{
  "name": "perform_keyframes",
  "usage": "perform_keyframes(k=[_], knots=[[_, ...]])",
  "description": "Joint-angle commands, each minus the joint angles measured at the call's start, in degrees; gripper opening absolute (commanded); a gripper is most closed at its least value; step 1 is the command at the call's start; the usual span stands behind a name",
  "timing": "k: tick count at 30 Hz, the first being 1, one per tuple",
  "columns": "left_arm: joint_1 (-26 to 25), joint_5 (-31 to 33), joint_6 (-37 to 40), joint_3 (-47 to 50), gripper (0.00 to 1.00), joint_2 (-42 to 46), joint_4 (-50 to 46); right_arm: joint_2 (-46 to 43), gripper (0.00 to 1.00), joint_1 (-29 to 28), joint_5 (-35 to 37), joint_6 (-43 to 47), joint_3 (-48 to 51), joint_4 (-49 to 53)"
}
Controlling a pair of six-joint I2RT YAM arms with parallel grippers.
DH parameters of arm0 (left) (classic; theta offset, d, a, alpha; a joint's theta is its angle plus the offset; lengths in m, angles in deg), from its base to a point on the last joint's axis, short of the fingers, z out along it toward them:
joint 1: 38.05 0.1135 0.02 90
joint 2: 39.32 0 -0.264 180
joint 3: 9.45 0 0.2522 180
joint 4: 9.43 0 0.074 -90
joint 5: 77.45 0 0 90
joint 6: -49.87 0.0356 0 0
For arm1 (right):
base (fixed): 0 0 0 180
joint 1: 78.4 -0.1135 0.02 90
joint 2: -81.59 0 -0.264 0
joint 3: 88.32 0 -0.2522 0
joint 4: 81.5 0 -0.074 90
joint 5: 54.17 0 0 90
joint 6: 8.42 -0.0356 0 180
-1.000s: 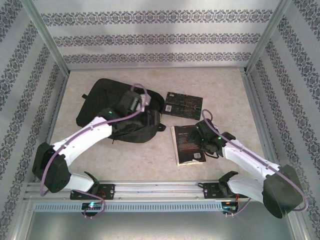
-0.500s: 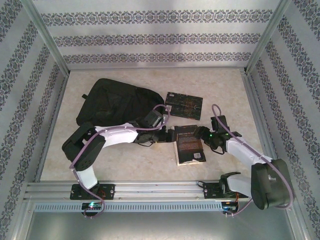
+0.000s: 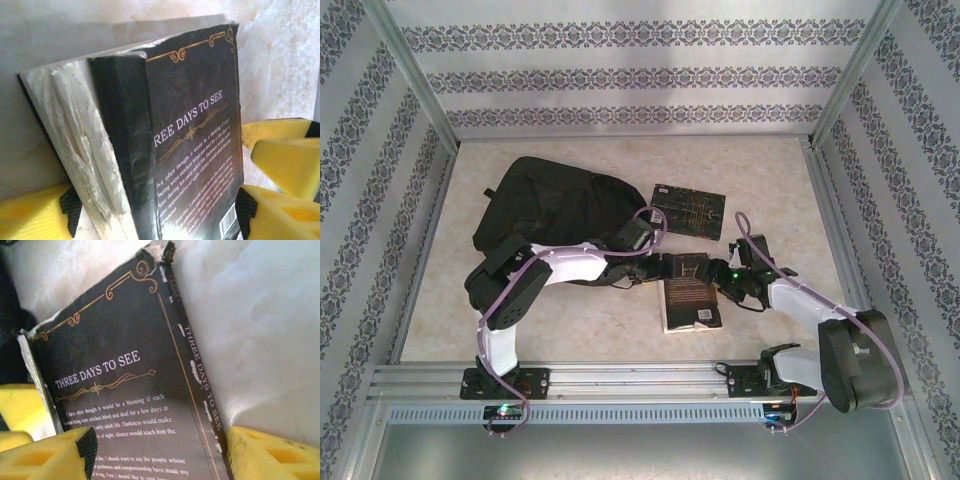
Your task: Pack the student bag
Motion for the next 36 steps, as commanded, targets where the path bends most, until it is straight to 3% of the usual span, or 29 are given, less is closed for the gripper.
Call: perform_keyframes(k=[1,6,9,12,18,26,31,36], knots=[[-0.51,-2.74,-0.75,-1.43,0.8,-3.92,4.01,-2.52,0.68,-1.37,-5.59,-0.85,1.19,-0.79],[-0.42,-3.96,-0.73,-1.41,0.78,-4.55,4.35,-6.24,0.67,-1.31,-8.35,-2.32,1.88,-1.34],[-0.35,-4.35,-0.61,-1.1,0.78,-4.8,4.42,-7.5,0.67,-1.12,-5.07,0.6,0.08,3.08],[-0.15,-4.51,-0.6,-0.71,0.77,-4.63,4.49,-7.24,0.74,-1.09,1.09,1.42,-0.67,7.19],[0.14,-5.23,-1.04,0.0,0.77,-4.97,6.0,-4.11,0.76,-1.74,3.65,1.93,0.51,6.51],[0.11,-6.85,-1.08,-1.05,0.77,-6.24,6.66,2.88,0.74,-5.49,-6.2,2.56,-1.6,1.49],[0.19,-7.3,-1.32,-0.94,0.76,-6.39,7.06,-2.18,0.68,-6.95,-8.55,0.36,-1.73,-0.94],[0.2,-8.13,-1.64,-1.02,0.76,-6.74,7.5,-6.94,0.63,-4.63,-11.25,-2.22,-2.87,-0.64]])
